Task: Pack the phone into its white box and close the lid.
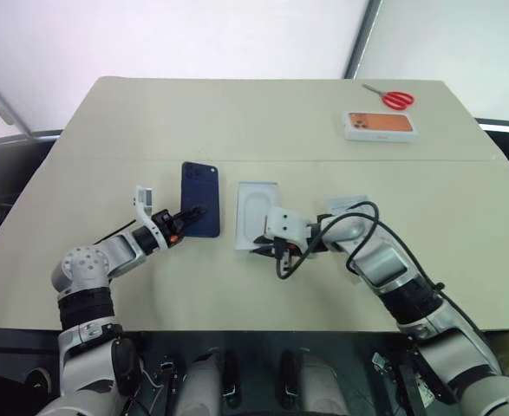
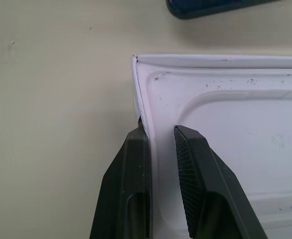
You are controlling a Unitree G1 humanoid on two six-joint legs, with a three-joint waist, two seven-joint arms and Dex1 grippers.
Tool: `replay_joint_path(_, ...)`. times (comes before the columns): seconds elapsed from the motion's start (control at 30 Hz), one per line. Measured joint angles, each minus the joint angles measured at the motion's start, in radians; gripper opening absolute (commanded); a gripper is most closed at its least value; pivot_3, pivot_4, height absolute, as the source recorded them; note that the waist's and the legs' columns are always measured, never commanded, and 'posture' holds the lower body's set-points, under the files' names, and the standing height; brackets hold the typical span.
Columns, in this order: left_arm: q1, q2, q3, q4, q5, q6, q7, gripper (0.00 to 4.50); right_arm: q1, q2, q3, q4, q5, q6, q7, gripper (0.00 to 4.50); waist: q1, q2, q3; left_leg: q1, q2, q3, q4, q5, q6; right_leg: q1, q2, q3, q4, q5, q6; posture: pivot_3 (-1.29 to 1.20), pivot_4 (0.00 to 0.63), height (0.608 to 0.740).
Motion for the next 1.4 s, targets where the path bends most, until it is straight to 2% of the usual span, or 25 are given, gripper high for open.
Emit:
replay_joint_path(0.13,-0.028,0.009,0.005,-0.018,-0.040,0.020,0.019,0.00,-0.010,0.064,0.015,0.022,-0.004,0.007,-0.018,0.75,0.000,0.000,0.000,0.000,0.000,0.000,0.000,0.000,0.000,0.000,0.000,0.000,0.000,0.000,0.000,0.00,0.150,0.738)
replay_joint_path(0.23,-0.029,0.009,0.010,-0.027,-0.060,0.027,0.035,0.00,-0.024,0.083,0.011,0.031,0.014,0.039,-0.014,1.74,0.001,0.000,0.000,0.000,0.000,0.000,0.000,0.000,0.000,0.000,0.001,0.000,0.000,0.000,0.000,0.00,0.150,0.738)
replay_joint_path(0.33,-0.024,0.013,0.012,-0.031,-0.076,0.038,0.045,0.00,-0.024,0.079,0.020,0.041,0.012,0.045,-0.004,3.22,0.004,0.000,0.000,0.000,-0.001,0.000,0.000,0.000,0.000,0.000,0.001,0.000,0.000,0.000,0.000,0.00,0.150,0.738)
replay_joint_path(0.53,-0.007,-0.005,0.002,-0.079,-0.125,0.088,0.070,0.00,-0.024,0.057,0.008,-0.006,0.047,0.101,0.018,3.22,0.006,0.000,0.000,-0.001,-0.001,0.000,0.000,0.000,0.000,0.000,0.001,0.000,0.000,0.000,0.000,0.00,0.150,0.738)
replay_joint_path(0.83,0.023,-0.086,-0.059,-0.130,-0.133,0.094,0.127,0.00,-0.024,-0.036,-0.137,-0.116,0.180,0.230,0.032,3.22,0.010,-0.001,0.001,-0.001,-0.001,0.000,0.000,0.000,0.000,0.000,-0.001,0.000,-0.001,0.000,0.000,0.00,0.150,0.738)
replay_joint_path(1.0,0.016,-0.124,-0.076,-0.114,-0.123,0.073,0.183,0.00,0.003,-0.216,-0.202,-0.016,0.167,0.153,0.054,3.22,0.011,-0.002,0.002,-0.001,-0.002,0.000,0.000,-0.001,0.002,0.000,-0.002,0.000,-0.002,0.000,0.000,0.00,0.150,0.738)
replay_joint_path(1.2,0.006,-0.152,-0.110,-0.095,-0.122,0.072,0.216,0.00,0.003,-0.203,-0.230,0.032,0.162,0.120,0.020,3.22,0.004,-0.002,0.003,-0.001,0.000,0.000,-0.001,0.000,0.001,-0.001,0.000,0.000,-0.001,0.000,0.000,0.00,0.150,0.738)
replay_joint_path(1.27,0.006,-0.148,-0.116,-0.094,-0.118,0.065,0.218,0.99,0.003,-0.193,-0.226,0.032,0.162,0.113,0.012,3.27,0.007,-0.002,0.003,-0.001,0.000,0.000,-0.001,0.000,0.001,-0.001,0.000,0.000,-0.001,0.000,0.000,0.00,0.150,0.738)
replay_joint_path(1.33,0.006,-0.142,-0.116,-0.090,-0.115,0.059,0.221,1.72,0.003,-0.191,-0.220,0.032,0.159,0.104,0.004,3.27,0.008,-0.002,0.003,-0.001,0.000,0.000,0.000,0.000,0.001,0.000,0.000,0.000,-0.001,0.000,0.000,0.00,0.150,0.738)
replay_joint_path(1.4,-0.009,-0.138,-0.113,-0.090,-0.129,0.059,0.218,2.75,0.002,-0.186,-0.217,0.041,0.158,0.089,-0.003,3.27,0.013,-0.003,0.003,-0.001,-0.001,0.000,0.000,0.000,0.001,0.000,-0.001,-0.001,-0.002,0.000,0.000,0.00,0.150,0.738)
